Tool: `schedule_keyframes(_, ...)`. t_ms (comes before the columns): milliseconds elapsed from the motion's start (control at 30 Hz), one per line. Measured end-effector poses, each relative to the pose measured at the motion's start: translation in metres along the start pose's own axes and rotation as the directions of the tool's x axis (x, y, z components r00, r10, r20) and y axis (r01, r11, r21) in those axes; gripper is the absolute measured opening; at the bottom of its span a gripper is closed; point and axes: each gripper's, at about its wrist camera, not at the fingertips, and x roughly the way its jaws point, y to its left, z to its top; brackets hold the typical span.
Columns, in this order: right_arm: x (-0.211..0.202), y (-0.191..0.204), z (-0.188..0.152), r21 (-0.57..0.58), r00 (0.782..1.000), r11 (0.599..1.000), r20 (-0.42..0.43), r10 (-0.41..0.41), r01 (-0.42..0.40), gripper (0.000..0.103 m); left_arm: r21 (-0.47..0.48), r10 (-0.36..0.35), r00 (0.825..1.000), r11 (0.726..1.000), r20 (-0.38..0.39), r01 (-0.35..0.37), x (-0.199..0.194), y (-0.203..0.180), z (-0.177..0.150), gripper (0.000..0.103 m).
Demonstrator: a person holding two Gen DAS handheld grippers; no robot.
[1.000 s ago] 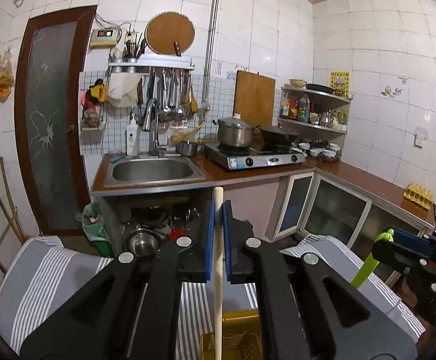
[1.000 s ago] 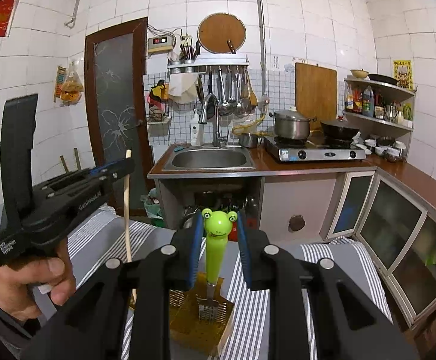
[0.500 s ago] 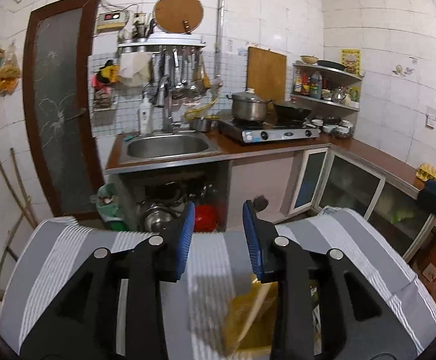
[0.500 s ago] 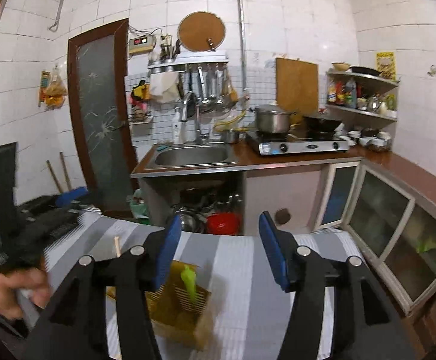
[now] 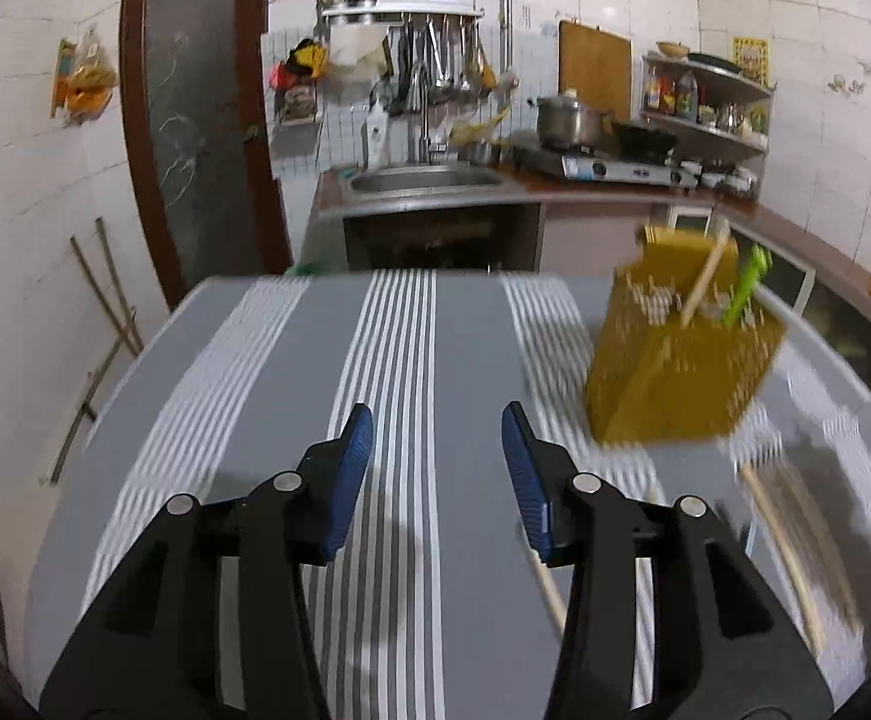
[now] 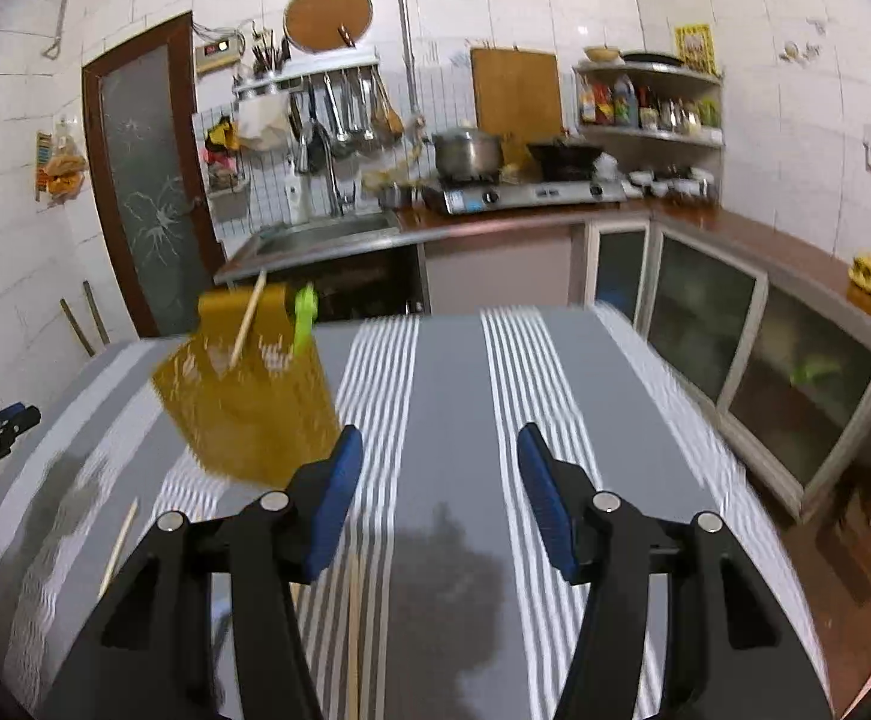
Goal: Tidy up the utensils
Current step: 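Move both open tools back down over the remaining utensils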
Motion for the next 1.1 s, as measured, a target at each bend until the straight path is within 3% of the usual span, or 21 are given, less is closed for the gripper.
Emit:
schedule_keyframes(167,-0.017,0.010,-0.050,-0.020,0.999,1.000,-0.040,-0.004,0.004,0.054,-0.020,-0.018,0.999,1.000,-0.035,0.017,-0.017,-0.005,-0.051,0.046)
schedule_keyframes(400,-0.037,0.025,-0.094,0.012,0.995,0.999,-0.089,0.039,-0.038,0.054,-0.024,-0.083,0.993,0.996,-0.080,0.081,-0.030,-0.017,-0.088,0.048)
schedule_keyframes(600,-0.035,0.042,-0.109,-0.006,0.990,0.998,-0.124,0.067,-0.069,0.054,-0.021,-0.086,0.991,0.996,-0.099,0.084,-0.027,-0.016,-0.094,0.048)
schedule_keyframes(1100,-0.017,0.068,-0.108,-0.012,0.981,0.994,-0.164,0.108,-0.112,0.054,0.003,-0.088,0.989,0.996,-0.115,0.089,-0.017,-0.030,-0.089,0.051)
